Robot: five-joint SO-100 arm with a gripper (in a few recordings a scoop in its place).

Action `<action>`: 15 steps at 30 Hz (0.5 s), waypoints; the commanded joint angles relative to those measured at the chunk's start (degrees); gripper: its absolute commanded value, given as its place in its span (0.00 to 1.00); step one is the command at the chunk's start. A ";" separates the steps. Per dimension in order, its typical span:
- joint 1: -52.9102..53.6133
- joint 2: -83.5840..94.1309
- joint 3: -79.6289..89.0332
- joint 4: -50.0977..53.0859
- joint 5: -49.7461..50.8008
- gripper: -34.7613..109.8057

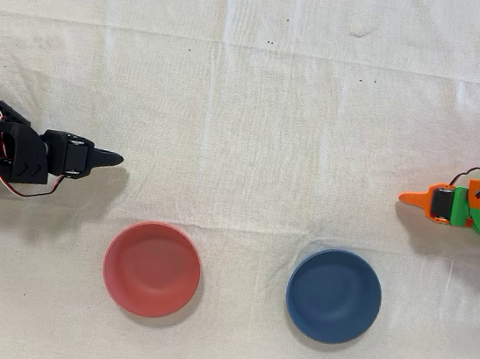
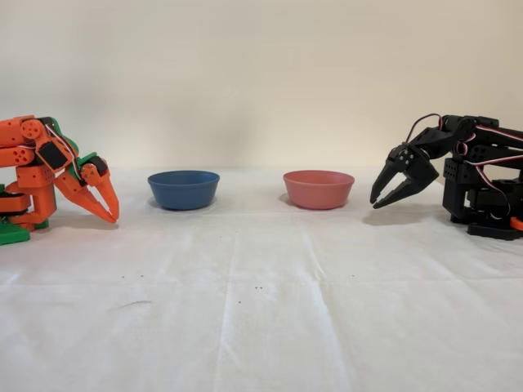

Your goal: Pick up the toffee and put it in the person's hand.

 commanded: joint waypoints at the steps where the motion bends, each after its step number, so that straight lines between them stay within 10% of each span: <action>1: 0.18 3.96 4.04 0.18 0.53 0.24; 15: 0.18 3.96 4.04 0.62 1.14 0.24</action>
